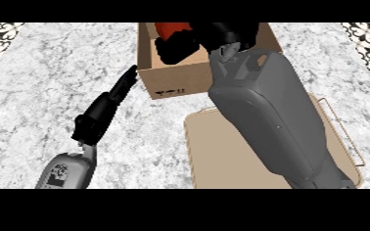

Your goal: Pick the bell pepper from the tray and place it in the cardboard box

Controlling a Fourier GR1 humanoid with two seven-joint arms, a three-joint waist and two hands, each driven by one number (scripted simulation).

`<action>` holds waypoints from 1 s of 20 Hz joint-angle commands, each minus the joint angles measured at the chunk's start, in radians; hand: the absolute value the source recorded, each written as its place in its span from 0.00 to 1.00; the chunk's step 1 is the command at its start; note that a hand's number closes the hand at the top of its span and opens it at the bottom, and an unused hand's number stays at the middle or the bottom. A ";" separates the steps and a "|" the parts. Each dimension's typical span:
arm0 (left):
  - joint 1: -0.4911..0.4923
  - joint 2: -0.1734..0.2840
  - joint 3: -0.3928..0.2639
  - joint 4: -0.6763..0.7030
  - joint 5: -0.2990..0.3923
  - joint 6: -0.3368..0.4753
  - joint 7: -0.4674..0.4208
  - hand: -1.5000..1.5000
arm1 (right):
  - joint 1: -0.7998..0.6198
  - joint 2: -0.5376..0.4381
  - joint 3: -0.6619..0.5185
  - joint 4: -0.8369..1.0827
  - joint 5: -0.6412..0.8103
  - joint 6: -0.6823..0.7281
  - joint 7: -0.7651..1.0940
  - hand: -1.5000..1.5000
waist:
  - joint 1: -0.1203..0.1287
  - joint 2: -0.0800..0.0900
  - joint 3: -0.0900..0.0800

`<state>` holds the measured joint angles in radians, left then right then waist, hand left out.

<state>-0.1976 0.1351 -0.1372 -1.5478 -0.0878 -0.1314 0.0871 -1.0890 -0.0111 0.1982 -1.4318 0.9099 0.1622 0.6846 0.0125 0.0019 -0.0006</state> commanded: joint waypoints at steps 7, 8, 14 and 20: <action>-0.047 -0.011 0.019 0.067 -0.019 -0.007 -0.012 0.50 | -0.072 0.010 -0.022 0.416 0.065 -0.198 -0.168 1.00 | 0.003 0.003 0.000; 0.009 0.008 0.019 0.007 -0.005 -0.030 -0.016 0.50 | -0.081 -0.001 -0.036 0.411 0.086 -0.155 -0.183 1.00 | 0.002 0.000 0.000; 0.060 0.028 0.020 -0.006 0.001 -0.061 -0.066 0.50 | -0.075 0.011 -0.098 0.679 0.033 -0.314 -0.272 1.00 | 0.029 0.010 0.000; -0.038 -0.009 0.023 0.013 0.006 -0.050 0.005 0.50 | -0.079 0.011 -0.111 0.816 -0.157 -0.390 -0.303 0.00 | 0.030 0.009 0.000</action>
<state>-0.2257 0.1173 -0.1270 -1.5264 -0.0973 -0.1610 0.0857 -1.1877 -0.0011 0.0834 -0.7076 0.8348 -0.1541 0.4354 0.0387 0.0110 -0.0004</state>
